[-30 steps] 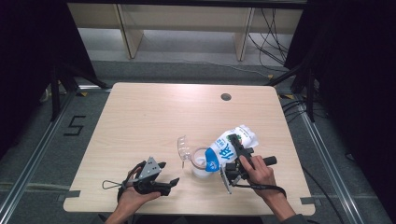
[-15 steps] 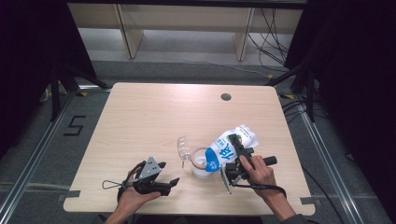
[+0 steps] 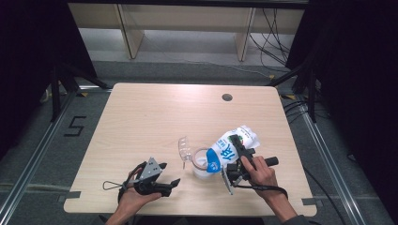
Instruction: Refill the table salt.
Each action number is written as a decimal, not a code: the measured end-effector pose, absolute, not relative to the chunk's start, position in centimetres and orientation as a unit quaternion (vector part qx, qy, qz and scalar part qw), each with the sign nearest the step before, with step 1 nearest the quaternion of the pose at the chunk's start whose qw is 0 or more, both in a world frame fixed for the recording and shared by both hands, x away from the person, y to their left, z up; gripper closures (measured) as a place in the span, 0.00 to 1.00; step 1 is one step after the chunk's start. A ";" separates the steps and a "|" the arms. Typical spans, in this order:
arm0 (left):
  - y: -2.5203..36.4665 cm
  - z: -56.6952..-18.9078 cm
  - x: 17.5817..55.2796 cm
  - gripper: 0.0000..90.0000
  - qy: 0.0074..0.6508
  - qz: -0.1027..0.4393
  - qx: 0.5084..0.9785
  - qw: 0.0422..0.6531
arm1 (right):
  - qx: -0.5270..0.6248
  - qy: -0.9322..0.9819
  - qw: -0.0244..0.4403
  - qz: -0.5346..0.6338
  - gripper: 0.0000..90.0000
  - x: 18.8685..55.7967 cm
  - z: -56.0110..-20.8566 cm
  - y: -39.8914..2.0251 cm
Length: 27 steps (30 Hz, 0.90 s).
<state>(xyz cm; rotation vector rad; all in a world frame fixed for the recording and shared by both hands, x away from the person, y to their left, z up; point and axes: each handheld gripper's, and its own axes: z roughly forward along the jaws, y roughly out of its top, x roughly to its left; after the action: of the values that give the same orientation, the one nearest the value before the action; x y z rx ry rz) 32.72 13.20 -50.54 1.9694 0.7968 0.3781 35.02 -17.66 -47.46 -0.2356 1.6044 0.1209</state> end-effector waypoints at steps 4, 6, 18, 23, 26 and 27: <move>13.2 -50.5 32.8 0.25 0.320 0.157 0.805 0.473 | -0.105 0.718 0.686 0.054 0.79 35.0 -47.4 -17.7; 13.2 -50.5 32.8 0.25 0.320 0.157 0.806 0.473 | -0.105 0.718 0.686 0.053 0.80 35.0 -47.4 -17.7; 13.2 -50.5 32.7 0.25 0.320 0.157 0.806 0.473 | -0.110 0.716 0.687 0.052 0.80 35.0 -47.4 -17.7; 13.2 -50.5 32.7 0.25 0.325 0.153 0.804 0.474 | -0.106 0.717 0.687 0.054 0.80 35.0 -47.4 -17.7; 13.2 -50.5 32.7 0.25 0.325 0.155 0.805 0.472 | -0.111 0.715 0.688 0.053 0.80 35.0 -47.4 -17.7; 13.2 -50.5 32.7 0.25 0.324 0.154 0.804 0.474 | -0.110 0.715 0.688 0.053 0.80 35.0 -47.4 -17.7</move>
<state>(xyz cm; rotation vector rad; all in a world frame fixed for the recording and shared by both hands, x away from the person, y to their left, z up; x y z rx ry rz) 32.71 13.17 -50.53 1.9665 0.7934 0.3767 35.04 -17.71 -47.36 -0.2467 1.6012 0.1184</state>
